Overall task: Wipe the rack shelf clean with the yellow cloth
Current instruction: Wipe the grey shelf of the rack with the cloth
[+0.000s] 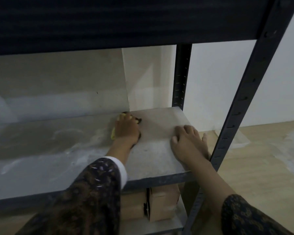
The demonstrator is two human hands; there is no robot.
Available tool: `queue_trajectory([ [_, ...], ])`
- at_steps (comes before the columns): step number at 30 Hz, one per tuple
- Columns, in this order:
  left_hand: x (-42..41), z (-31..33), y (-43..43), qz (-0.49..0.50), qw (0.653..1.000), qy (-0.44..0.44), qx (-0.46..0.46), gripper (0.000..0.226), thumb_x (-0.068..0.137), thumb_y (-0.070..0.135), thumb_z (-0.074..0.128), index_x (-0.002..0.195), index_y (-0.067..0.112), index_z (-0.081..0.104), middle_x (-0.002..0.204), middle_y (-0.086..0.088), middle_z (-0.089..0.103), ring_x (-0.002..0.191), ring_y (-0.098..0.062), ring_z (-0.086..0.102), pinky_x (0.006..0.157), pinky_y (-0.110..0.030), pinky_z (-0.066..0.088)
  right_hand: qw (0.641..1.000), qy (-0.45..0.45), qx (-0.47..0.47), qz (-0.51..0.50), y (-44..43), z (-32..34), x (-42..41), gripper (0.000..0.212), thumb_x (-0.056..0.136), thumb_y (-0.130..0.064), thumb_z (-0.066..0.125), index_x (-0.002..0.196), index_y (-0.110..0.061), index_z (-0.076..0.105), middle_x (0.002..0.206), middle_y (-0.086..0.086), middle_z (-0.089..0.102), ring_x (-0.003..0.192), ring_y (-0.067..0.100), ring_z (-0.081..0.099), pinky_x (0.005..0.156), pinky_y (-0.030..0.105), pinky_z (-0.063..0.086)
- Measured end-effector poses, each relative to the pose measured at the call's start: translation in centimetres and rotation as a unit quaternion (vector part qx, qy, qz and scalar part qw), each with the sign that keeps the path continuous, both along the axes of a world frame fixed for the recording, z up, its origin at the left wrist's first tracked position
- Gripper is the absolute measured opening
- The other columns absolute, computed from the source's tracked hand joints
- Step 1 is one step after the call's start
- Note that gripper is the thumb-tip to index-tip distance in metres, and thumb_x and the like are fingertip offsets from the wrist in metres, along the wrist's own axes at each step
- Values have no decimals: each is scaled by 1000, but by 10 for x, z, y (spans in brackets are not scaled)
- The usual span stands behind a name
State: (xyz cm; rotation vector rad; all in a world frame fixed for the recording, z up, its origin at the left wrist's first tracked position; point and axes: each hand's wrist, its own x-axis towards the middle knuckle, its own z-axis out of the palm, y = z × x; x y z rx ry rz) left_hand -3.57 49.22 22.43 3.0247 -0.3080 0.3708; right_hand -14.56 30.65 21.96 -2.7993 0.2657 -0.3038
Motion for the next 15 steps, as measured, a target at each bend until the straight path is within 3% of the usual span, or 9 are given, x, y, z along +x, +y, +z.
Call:
queue_trajectory([
  [5, -1, 13, 80, 168, 985, 43, 7, 42, 95, 14, 37, 133, 0, 45, 141, -17, 34, 129, -38, 31, 108, -47, 29, 1000, 0, -4, -5, 0, -2, 0, 38, 95, -43, 27, 127, -28, 41, 140, -1, 41, 135, 21, 34, 115, 61, 15],
  [7, 0, 22, 81, 182, 983, 37, -5, 42, 94, 13, 39, 133, -1, 46, 139, -18, 32, 126, -39, 31, 107, -48, 30, 1000, 2, -9, -7, 1, -2, 0, 38, 95, -43, 27, 128, -28, 41, 141, 0, 40, 135, 21, 34, 115, 61, 16],
  [9, 4, 27, 57, 115, 993, 13, -40, 42, 89, 10, 47, 131, 4, 51, 136, -18, 35, 122, -40, 33, 104, -46, 33, 1000, 8, -12, -8, 2, -2, 1, 39, 95, -42, 25, 129, -28, 39, 141, 0, 40, 135, 22, 34, 115, 60, 18],
  [12, 6, 31, -15, -69, 996, -16, -52, 43, 83, 11, 52, 126, 11, 56, 134, -16, 41, 117, -39, 39, 97, -39, 37, 1000, 7, -3, -4, 0, -2, 1, 39, 95, -42, 25, 129, -28, 39, 139, 1, 40, 134, 21, 34, 114, 59, 20],
  [15, 3, 23, -81, -149, 989, -3, -23, 38, 93, 20, 45, 129, 9, 49, 138, -13, 38, 121, -36, 37, 98, -43, 36, 1000, -2, -3, 1, -2, -3, 2, 39, 94, -43, 26, 127, -28, 41, 137, 2, 42, 134, 22, 35, 113, 58, 22],
])
